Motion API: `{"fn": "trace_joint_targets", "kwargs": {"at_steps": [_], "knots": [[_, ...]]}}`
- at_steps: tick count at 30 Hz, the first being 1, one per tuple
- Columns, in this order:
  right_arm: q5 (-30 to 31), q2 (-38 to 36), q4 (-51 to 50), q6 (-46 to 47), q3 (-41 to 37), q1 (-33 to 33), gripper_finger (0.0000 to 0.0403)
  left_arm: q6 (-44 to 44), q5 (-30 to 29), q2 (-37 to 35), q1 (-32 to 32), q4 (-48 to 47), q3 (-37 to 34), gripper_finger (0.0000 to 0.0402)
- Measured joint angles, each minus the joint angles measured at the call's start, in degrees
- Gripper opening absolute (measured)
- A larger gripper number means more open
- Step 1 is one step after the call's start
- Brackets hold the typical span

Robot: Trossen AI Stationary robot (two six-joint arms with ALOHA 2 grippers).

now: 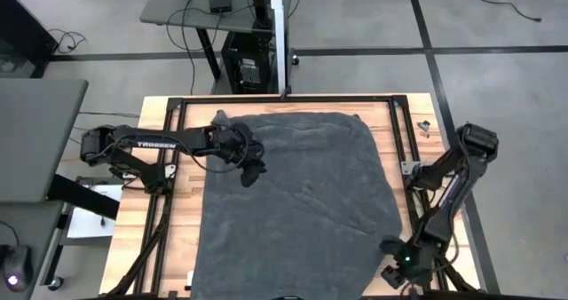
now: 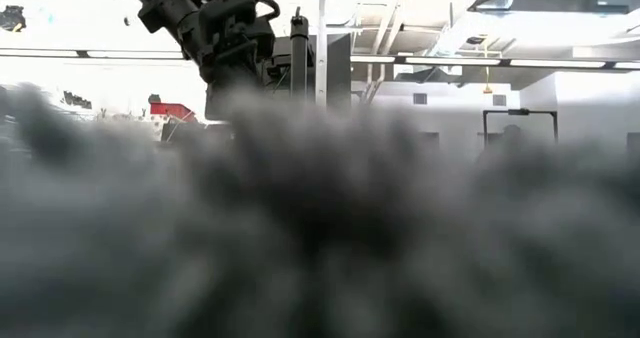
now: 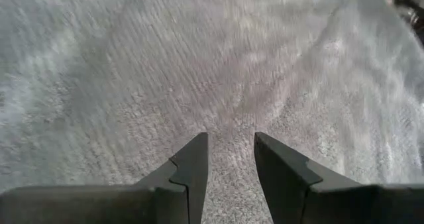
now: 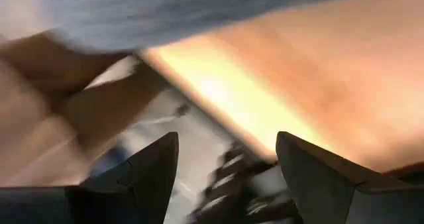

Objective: Roll towel
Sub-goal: Fold the black towel

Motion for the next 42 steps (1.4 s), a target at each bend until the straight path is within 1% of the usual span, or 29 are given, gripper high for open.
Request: {"fn": "trace_joint_targets", "kwargs": {"at_steps": [3, 7, 11, 14, 17, 20, 22, 23, 24, 26, 28, 30, 32, 34, 38, 40, 42], "knots": [[0.32, 4.56, 0.31, -4.76, 0.03, -1.0, 0.0248, -1.59, 0.62, 3.88, -2.95, 0.57, 0.0, 0.0106], [1.17, 6.87, 2.73, -11.41, 0.68, -3.35, 0.0248, -5.04, 0.62, 9.76, -6.14, 2.77, 0.0, 0.0106], [6.05, 4.32, -1.64, -19.99, 1.34, -7.45, 0.0248, -9.49, 0.58, 14.45, -8.11, 4.34, 0.0, 0.0106], [9.91, 0.43, -6.53, -24.57, 2.25, -11.44, 0.0248, -10.2, 0.57, 17.05, -9.07, 4.96, 0.0, 0.0106], [11.87, -3.55, -11.2, -32.23, 2.23, -17.14, 0.0248, -10.26, 0.54, 18.76, -9.52, 5.1, 0.0, 0.0106], [16.6, -6.84, -11.05, -42.55, 2.23, -24.72, 0.0248, -9.51, 0.69, 18.96, -9.54, 5.21, 0.0, 0.0106], [18.52, -7.29, -9.55, -49.42, 2.23, -30.07, 0.0248, -8.52, 0.73, 18.92, -9.23, 5.52, 0.0, 0.0106], [18.43, -7.26, -8.42, -52.26, 2.23, -32.9, 0.0248, -8.13, 0.85, 18.68, -8.99, 5.63, 0.0, 0.0106], [17.06, -7.25, -7.24, -54.51, 2.23, -35.38, 0.0248, -7.66, 0.94, 18.41, -8.66, 5.55, 0.0, 0.0106], [11.86, -7.3, -5.69, -56.93, 2.23, -39.73, 0.0248, -6.7, 1.18, 17.87, -8.03, 5.54, 0.02, 0.0106], [7.81, -8.2, -6.22, -55.83, 2.21, -41.26, 0.0248, -5.61, 1.49, 17.52, -7.44, 4.86, 0.0, 0.0106], [6.46, -10.27, -7.88, -51.92, 2.47, -40.3, 0.0248, -4.64, 1.74, 17.38, -6.98, 4.82, 0.02, 0.0106], [6.42, -12.66, -10.71, -46.01, 2.79, -38.02, 0.0248, -4.56, 1.96, 17.38, -6.66, 4.78, 0.02, 0.0106], [6.52, -14.3, -15.27, -38.45, 2.8, -34.51, 0.0248, -4.28, 1.98, 17.38, -6.52, 4.78, 0.02, 0.0106], [6.62, -15.04, -21.95, -22.4, 2.75, -25.05, 0.0248, -1.35, 1.98, 17.38, -6.5, 4.79, 0.02, 0.0106], [8.87, -13.8, -23.11, -16.76, 2.74, -20.94, 0.0248, -0.69, 1.98, 17.38, -6.52, 4.85, 0.02, 0.0106], [12.02, -12.01, -23.12, -12.82, 2.72, -18.54, 0.0248, -0.14, 1.98, 17.38, -6.52, 4.82, 0.0, 0.0106]]}}
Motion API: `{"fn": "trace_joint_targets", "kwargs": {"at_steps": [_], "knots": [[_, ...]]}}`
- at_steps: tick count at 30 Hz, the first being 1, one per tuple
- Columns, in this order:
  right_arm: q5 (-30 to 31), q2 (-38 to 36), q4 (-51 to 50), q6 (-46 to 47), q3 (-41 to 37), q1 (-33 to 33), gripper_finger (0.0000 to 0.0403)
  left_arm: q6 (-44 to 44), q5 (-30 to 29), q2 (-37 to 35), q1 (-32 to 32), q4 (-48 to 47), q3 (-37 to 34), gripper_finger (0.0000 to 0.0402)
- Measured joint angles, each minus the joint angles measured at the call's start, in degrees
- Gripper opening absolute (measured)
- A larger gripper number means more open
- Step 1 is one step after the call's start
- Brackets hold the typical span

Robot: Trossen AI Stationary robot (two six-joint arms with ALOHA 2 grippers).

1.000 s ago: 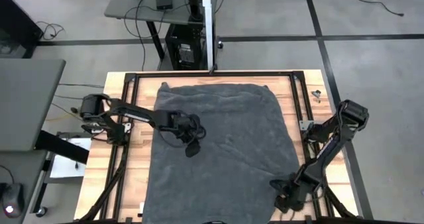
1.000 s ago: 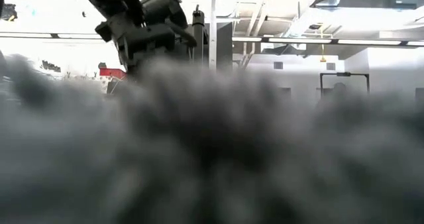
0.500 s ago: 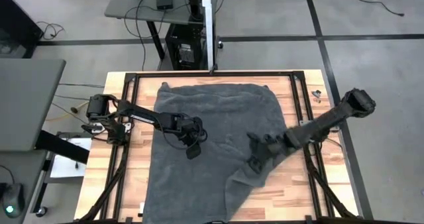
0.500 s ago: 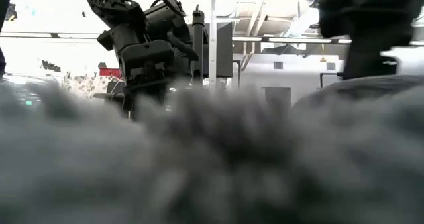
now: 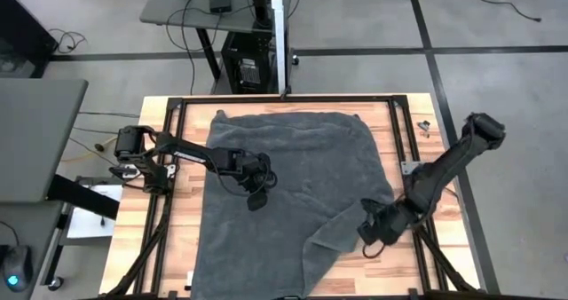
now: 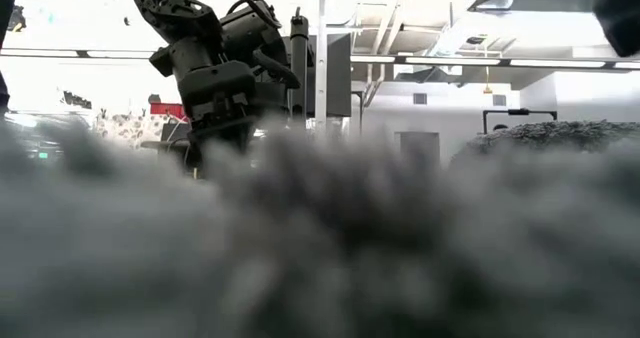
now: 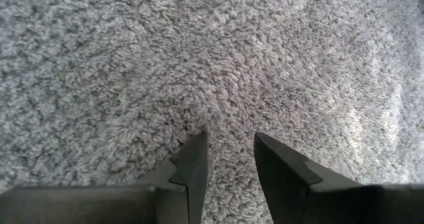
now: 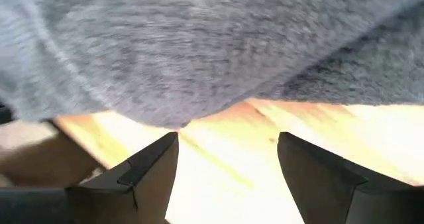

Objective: Roll towel
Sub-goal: Fold the black towel

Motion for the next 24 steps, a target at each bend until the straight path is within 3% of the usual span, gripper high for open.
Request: {"fn": "trace_joint_targets", "kwargs": {"at_steps": [3, 9, 16, 20, 24], "knots": [[2.89, 3.08, 1.87, 0.96, -0.01, 0.72, 0.0248, 0.66, -0.02, 0.0, 0.03, 0.04, 0.01, 0.0106], [2.23, 10.56, 10.65, -4.42, -0.03, -0.54, 0.0248, 0.68, -0.02, -0.02, 0.02, -0.02, 0.01, 0.0106], [2.04, 13.05, 21.04, -9.77, -0.03, -2.1, 0.0236, 0.22, -0.02, -0.04, 0.02, -0.03, 0.01, 0.0106], [2.04, 12.81, 21.53, -9.94, -0.03, -1.6, 0.0197, 0.22, -0.03, -0.04, 0.02, -0.04, 0.02, 0.0106], [2.01, 12.81, 22.34, -9.97, -0.03, -0.85, 0.0112, 0.2, -0.04, -0.04, 0.02, -0.04, 0.0, 0.0106]]}}
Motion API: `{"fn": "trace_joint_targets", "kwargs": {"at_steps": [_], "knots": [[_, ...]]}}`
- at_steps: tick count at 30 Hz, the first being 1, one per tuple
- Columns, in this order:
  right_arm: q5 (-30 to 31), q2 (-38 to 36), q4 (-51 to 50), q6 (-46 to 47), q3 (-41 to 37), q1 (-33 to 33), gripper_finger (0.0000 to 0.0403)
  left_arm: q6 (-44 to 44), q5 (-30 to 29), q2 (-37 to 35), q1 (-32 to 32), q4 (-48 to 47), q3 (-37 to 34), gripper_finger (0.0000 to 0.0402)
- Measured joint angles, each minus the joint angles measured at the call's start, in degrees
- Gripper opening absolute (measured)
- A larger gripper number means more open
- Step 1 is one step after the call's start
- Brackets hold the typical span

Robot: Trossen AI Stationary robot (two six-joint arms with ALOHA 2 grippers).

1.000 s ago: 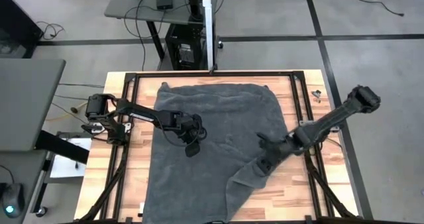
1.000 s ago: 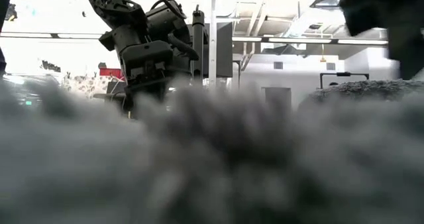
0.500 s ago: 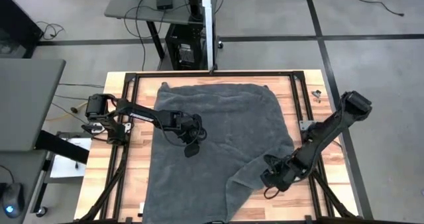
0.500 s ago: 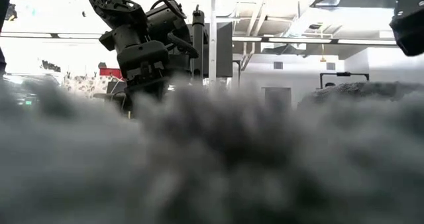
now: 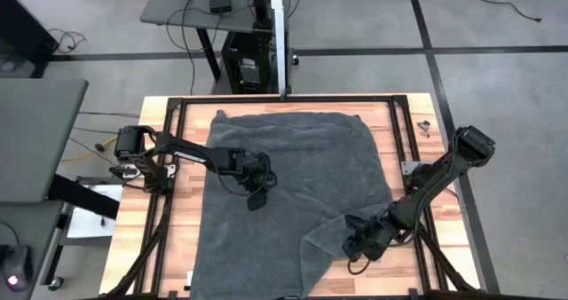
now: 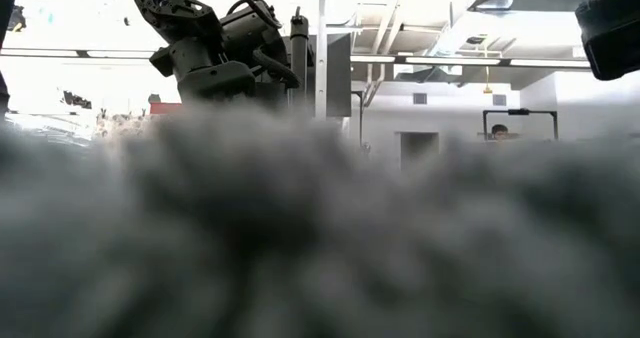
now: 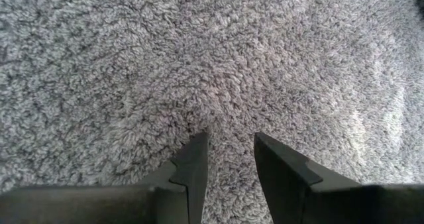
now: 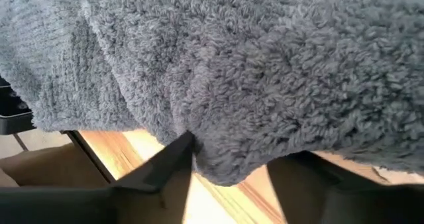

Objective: Roll towel
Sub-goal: Fold the black towel

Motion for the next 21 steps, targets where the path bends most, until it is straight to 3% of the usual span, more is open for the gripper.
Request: {"fn": "trace_joint_targets", "kwargs": {"at_steps": [4, 13, 21], "knots": [[-4.04, -2.04, 0.77, -1.35, 0.0, 2.15, 0.0016, -1.3, 0.44, 0.0, 0.0, -1.18, 0.35, 0.0106], [-9.45, -10.92, -6.01, 5.48, 0.02, 13.52, 0.0004, 3.27, 0.55, -0.04, 0.0, -17.24, 9.17, 0.0106], [-10.43, -10.24, -5.81, 15.39, 0.09, 25.44, 0.0002, 2.28, 0.57, -0.04, -0.07, -21.46, 12.93, 0.0106]]}}
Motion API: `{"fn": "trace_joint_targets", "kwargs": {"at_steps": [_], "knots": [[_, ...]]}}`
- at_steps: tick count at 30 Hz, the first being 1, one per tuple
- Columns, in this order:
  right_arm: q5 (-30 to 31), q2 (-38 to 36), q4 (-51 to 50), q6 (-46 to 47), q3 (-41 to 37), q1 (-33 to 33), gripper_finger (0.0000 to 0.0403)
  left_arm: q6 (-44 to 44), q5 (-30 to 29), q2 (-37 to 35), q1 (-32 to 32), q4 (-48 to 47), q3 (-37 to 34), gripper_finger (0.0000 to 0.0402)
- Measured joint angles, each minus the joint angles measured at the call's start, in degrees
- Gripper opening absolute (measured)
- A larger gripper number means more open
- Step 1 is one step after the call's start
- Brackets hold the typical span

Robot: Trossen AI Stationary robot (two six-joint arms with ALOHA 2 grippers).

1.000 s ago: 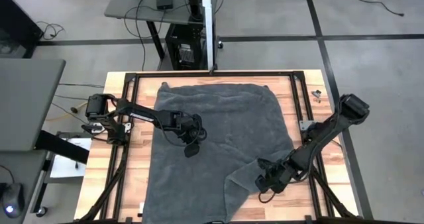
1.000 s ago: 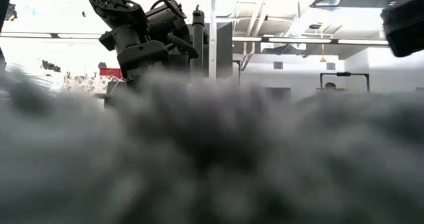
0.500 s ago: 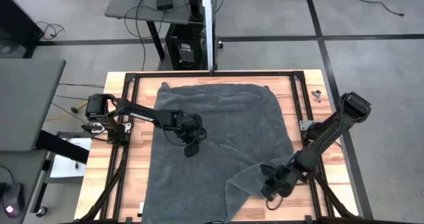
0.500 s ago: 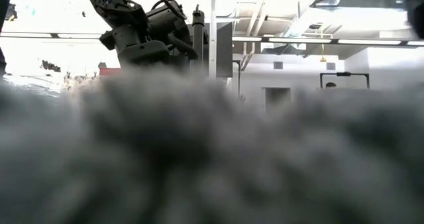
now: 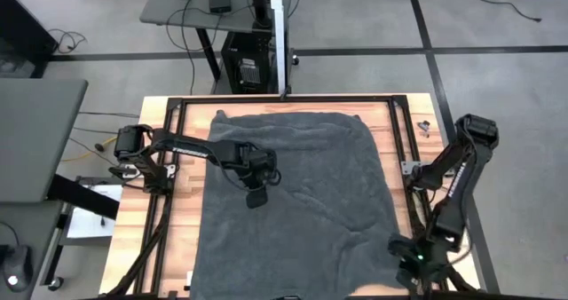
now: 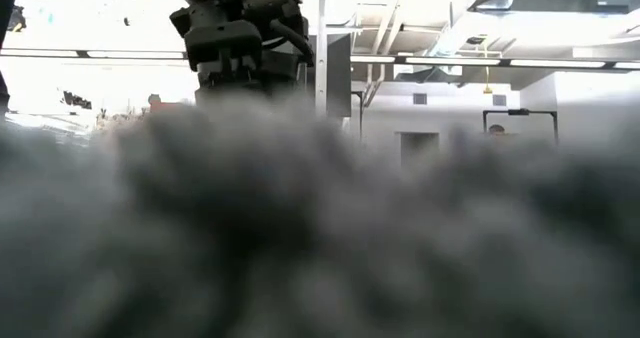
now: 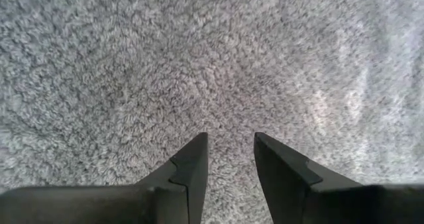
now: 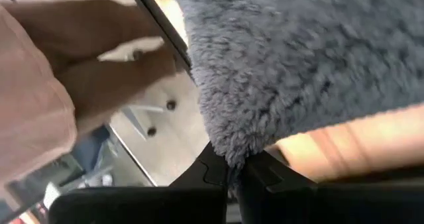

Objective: Roll towel
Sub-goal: Fold the black towel

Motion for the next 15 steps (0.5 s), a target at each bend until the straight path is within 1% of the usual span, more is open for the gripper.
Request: {"fn": "trace_joint_targets", "kwargs": {"at_steps": [4, 7, 9, 12, 15], "knots": [[1.58, 0.62, 0.21, 3.5, 0.02, 1.43, 0.0011, -2.89, 0.0, 0.0, -0.3, 0.11, -0.02, 0.0106], [0.69, 0.87, 1.4, 5.19, 0.0, 0.55, 0.0034, -5.05, 0.02, 0.0, -0.33, 0.35, -0.02, 0.0106], [-0.41, 0.91, 3.62, 7.06, 0.0, 0.29, 0.0061, -6.9, 0.02, 0.0, -0.33, 0.41, -0.02, 0.0106], [-1.1, 0.92, 8.16, 8.8, -0.02, 0.38, 0.0112, -7.72, -0.62, 0.0, -0.33, 0.96, -0.04, 0.0106], [-1.69, -0.34, 9.33, 6.15, -0.04, -0.04, 0.0164, -7.28, -0.96, 0.0, -0.1, 1.89, -0.02, 0.0106]]}}
